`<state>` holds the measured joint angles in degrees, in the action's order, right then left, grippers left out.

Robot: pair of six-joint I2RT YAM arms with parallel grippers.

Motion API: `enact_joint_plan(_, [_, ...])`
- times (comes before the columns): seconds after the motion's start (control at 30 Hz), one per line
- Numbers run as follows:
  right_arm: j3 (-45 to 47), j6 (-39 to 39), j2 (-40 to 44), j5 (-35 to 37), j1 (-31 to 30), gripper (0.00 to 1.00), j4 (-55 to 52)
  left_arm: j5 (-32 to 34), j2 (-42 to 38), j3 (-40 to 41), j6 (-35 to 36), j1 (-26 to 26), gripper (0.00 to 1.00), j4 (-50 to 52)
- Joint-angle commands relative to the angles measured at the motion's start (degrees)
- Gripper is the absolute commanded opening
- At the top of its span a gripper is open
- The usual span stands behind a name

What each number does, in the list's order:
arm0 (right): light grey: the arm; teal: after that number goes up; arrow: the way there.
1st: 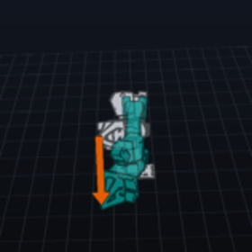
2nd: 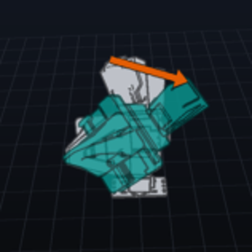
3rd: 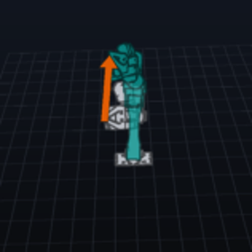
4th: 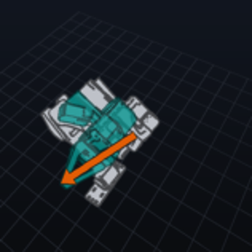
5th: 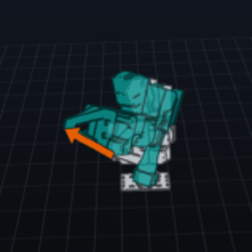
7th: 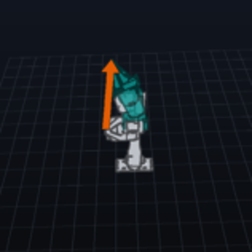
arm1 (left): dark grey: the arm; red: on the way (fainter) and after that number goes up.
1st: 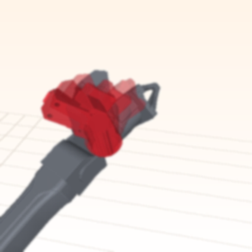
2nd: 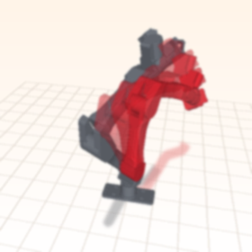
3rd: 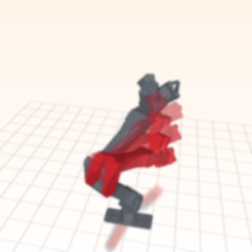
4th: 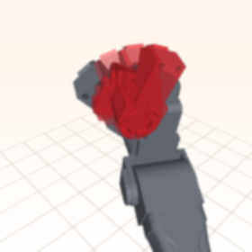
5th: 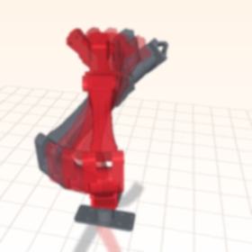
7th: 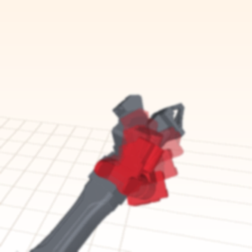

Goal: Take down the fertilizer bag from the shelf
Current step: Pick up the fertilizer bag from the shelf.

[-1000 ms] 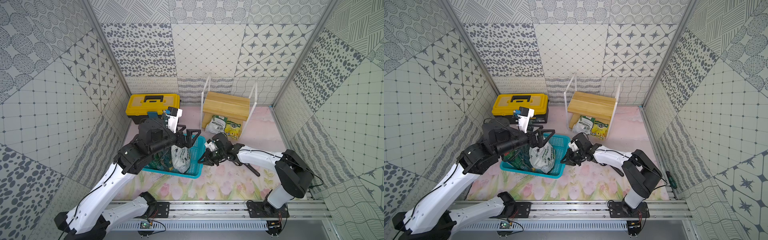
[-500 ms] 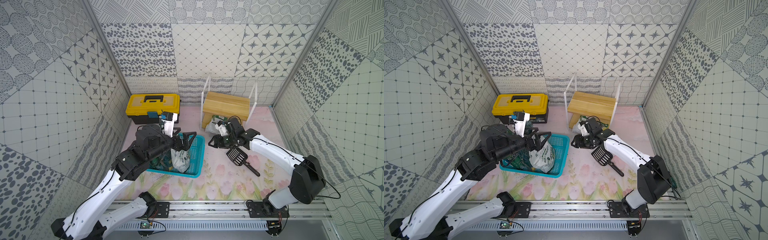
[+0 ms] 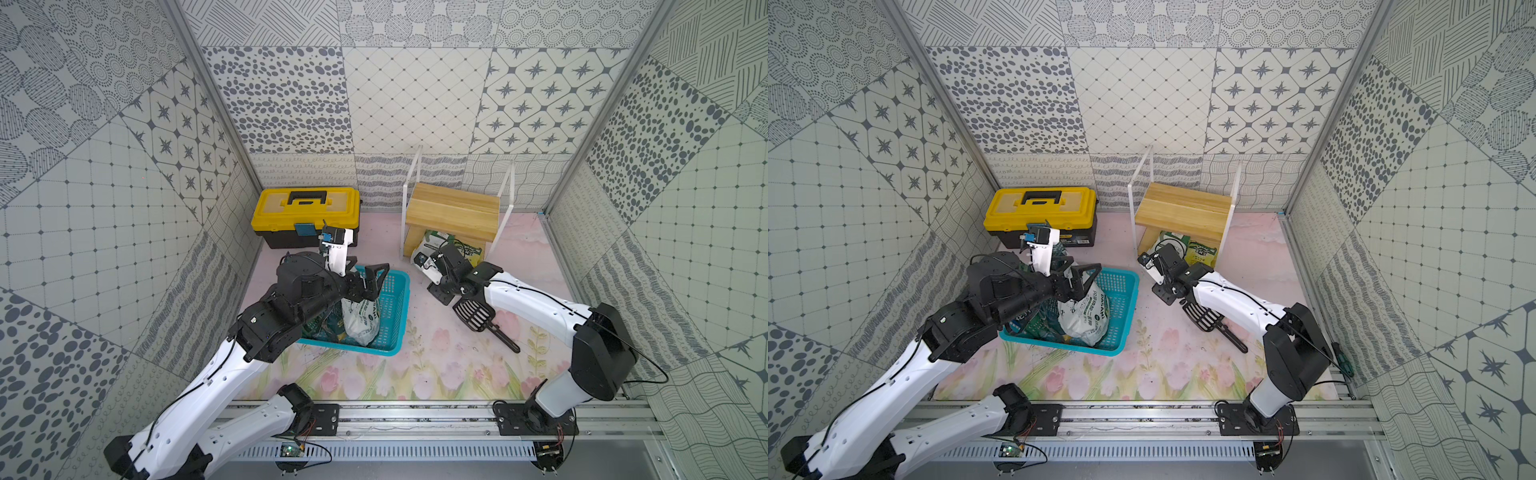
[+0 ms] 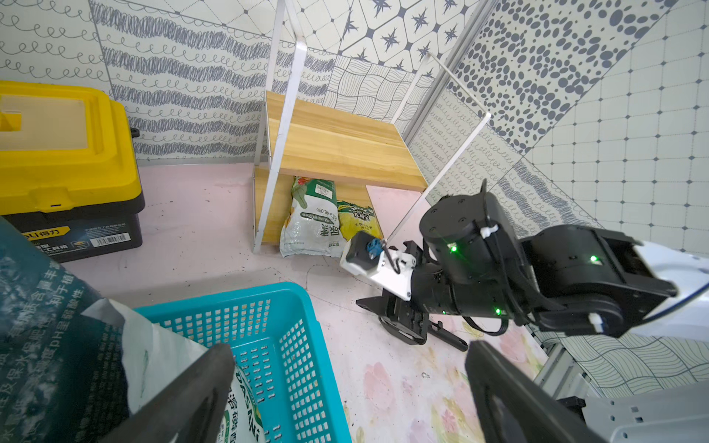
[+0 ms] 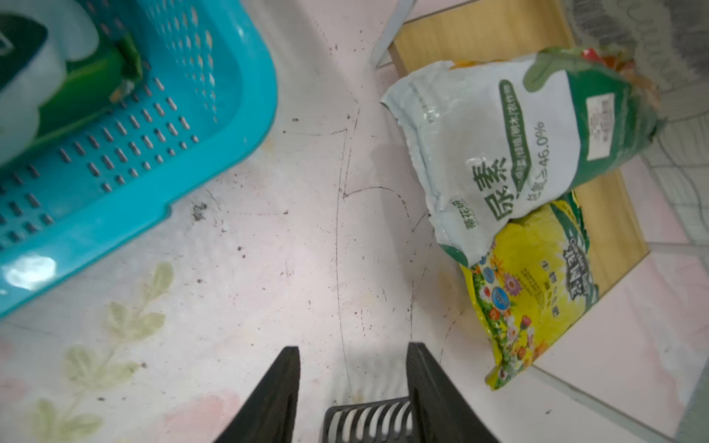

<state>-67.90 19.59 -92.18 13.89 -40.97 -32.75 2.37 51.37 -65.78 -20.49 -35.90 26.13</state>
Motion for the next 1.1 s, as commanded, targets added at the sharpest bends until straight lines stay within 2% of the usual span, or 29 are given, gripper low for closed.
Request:
enact_joint_plan(0.0, [0.55, 13.59, -2.78, 6.95, 0.05, 0.49, 8.55, 2.12, 0.39, -0.21, 3.04, -0.16, 1.00, -3.73])
enact_joint_plan(0.3, [-4.14, 22.33, -12.24, 14.62, 0.22, 0.47, 12.97, 4.23, 1.71, -0.31, 5.02, -0.09, 1.00, -5.17])
enact_joint_plan(0.73, [-5.93, 25.33, -20.72, 19.38, 1.92, 0.42, 20.36, 5.76, 2.60, -0.49, 1.60, -0.13, 1.00, -7.13])
enact_joint_plan(1.03, [-6.11, 23.80, -19.17, 17.41, 1.95, 0.14, 21.85, 6.24, 3.31, -0.45, 0.63, -0.13, 1.00, -7.08])
enact_joint_plan(1.07, [-6.10, 23.38, -18.68, 17.32, 1.79, 0.08, 21.85, 6.20, 3.46, -0.41, 0.59, -0.10, 1.00, -7.14])
